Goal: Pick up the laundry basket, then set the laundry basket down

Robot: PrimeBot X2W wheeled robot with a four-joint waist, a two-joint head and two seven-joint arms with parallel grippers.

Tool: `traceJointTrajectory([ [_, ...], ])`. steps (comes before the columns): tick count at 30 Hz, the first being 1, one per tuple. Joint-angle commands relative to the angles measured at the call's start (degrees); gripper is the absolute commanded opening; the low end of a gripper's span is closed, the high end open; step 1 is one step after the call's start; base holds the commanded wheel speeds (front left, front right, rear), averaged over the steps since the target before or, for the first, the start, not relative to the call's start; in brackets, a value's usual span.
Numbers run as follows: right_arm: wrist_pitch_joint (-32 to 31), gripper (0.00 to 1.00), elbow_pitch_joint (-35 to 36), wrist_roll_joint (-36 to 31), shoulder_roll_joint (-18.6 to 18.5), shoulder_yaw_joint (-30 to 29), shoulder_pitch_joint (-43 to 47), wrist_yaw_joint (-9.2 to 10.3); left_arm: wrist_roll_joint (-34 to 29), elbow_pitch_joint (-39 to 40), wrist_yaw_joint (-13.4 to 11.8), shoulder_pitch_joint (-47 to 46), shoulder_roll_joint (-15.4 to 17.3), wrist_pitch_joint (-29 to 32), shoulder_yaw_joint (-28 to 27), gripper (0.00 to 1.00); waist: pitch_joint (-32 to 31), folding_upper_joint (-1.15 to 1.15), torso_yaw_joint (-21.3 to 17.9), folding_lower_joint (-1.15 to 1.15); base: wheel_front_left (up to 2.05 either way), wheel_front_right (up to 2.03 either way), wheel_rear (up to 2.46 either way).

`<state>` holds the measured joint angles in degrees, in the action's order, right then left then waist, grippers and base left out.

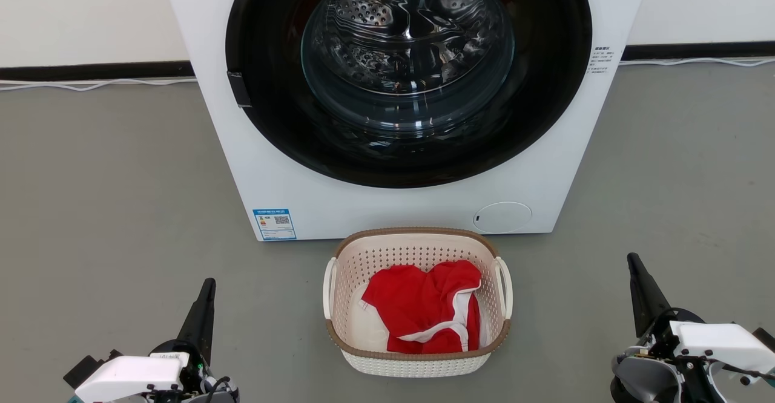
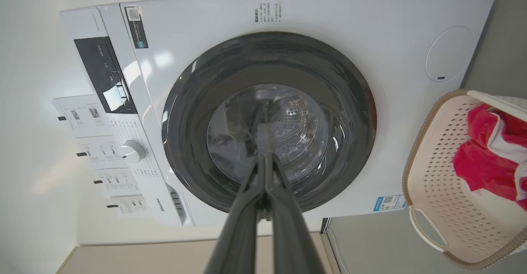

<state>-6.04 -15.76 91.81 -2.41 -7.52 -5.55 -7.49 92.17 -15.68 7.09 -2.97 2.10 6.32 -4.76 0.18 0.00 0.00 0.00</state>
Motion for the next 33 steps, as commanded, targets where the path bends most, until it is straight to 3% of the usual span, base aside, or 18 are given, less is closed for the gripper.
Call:
traceJointTrajectory([
  [1, -0.43, 0.00, 1.74, 0.38, -0.46, 1.03, -0.64, 0.00, 0.02, 1.65, 0.40, -3.21, 0.77, 0.15, -1.73, 0.00, 0.00, 0.00, 0.00, 0.00, 0.00, 0.00, 0.00],
  [33, -0.43, 0.00, 1.74, 0.38, -0.46, 1.03, -0.64, 0.00, 0.02, 1.65, 0.40, -3.21, 0.77, 0.15, -1.73, 0.00, 0.00, 0.00, 0.00, 0.00, 0.00, 0.00, 0.00],
])
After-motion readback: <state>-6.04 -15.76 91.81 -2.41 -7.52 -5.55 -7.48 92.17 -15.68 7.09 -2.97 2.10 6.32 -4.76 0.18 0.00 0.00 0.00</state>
